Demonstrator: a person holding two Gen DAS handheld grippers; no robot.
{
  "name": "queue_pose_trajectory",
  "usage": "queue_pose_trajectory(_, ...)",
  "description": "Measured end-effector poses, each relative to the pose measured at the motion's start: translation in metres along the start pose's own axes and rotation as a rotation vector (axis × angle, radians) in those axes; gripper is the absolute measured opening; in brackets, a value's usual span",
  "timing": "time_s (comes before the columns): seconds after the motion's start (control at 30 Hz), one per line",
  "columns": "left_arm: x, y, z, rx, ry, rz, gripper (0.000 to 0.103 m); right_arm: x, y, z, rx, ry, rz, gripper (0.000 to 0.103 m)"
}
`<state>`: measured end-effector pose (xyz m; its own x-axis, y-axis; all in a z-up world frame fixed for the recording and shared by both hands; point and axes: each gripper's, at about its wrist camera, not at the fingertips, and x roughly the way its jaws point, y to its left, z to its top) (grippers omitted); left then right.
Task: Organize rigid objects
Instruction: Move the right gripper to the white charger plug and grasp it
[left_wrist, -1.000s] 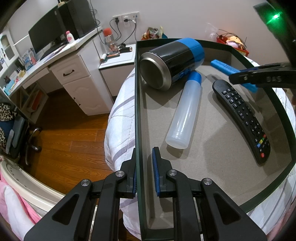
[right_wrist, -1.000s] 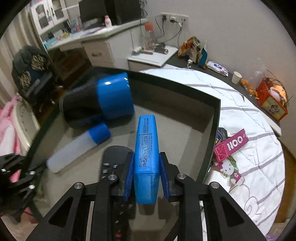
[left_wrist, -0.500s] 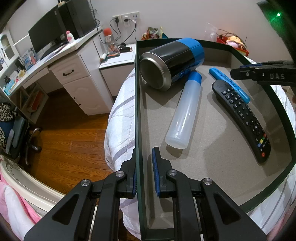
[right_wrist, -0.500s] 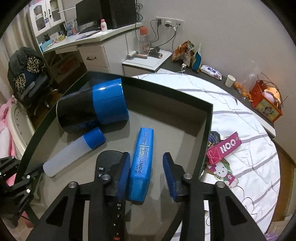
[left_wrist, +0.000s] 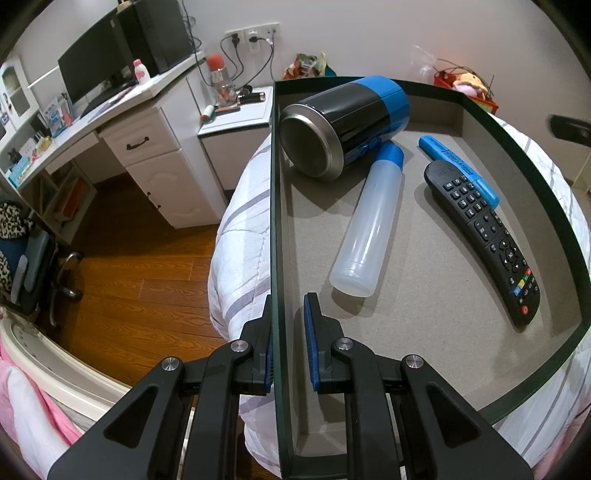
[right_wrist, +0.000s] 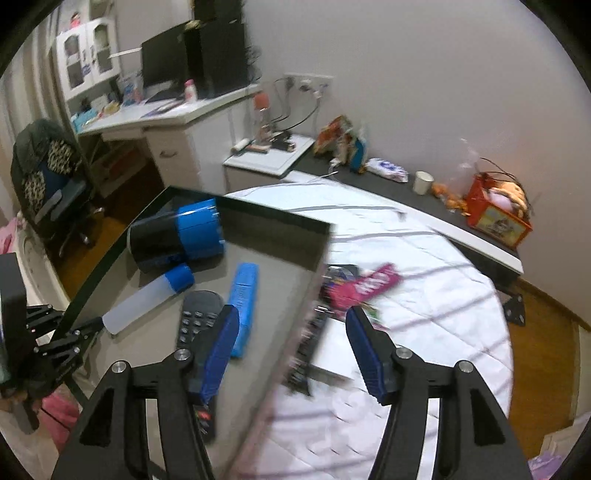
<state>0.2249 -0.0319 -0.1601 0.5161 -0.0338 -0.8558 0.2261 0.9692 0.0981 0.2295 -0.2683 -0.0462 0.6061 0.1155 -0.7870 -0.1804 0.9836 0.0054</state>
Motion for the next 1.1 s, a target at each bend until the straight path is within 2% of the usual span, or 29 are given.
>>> queue_pose_trajectory(0.07, 0.001, 0.001, 0.000, -0.001, 0.001, -0.001, 0.012, -0.006, -0.016, -0.007, 0.025, 0.000, -0.031, 0.073)
queue_pose_trajectory(0.23, 0.002, 0.001, 0.000, 0.000, 0.003, 0.005, 0.012, -0.003, -0.050, -0.031, 0.089, 0.051, -0.040, 0.074)
queue_pose_trajectory(0.4, 0.002, 0.000, -0.001, 0.001, 0.004, 0.007, 0.012, 0.019, -0.060, -0.052, 0.126, 0.111, 0.021, 0.074)
queue_pose_trajectory(0.5, 0.003, -0.001, -0.001, 0.003, 0.007, 0.011, 0.012, 0.028, -0.064, -0.059, 0.141, 0.116, 0.084, 0.074)
queue_pose_trajectory(0.67, 0.003, 0.000, 0.000, 0.002, 0.008, 0.013, 0.013, 0.046, -0.065, -0.052, 0.195, 0.101, 0.153, 0.074)
queue_pose_trajectory(0.9, 0.003, 0.000, 0.000, 0.004, 0.009, 0.010, 0.013, 0.080, -0.064, -0.049, 0.215, 0.151, 0.206, 0.074)
queue_pose_trajectory(1.03, 0.003, 0.000, 0.000, 0.004, 0.009, 0.009, 0.013, 0.087, -0.067, -0.051, 0.219, 0.155, 0.211, 0.074)
queue_pose_trajectory(1.1, 0.003, 0.000, 0.000, 0.004, 0.009, 0.010, 0.013, 0.086, -0.067, -0.051, 0.203, 0.147, 0.183, 0.074)
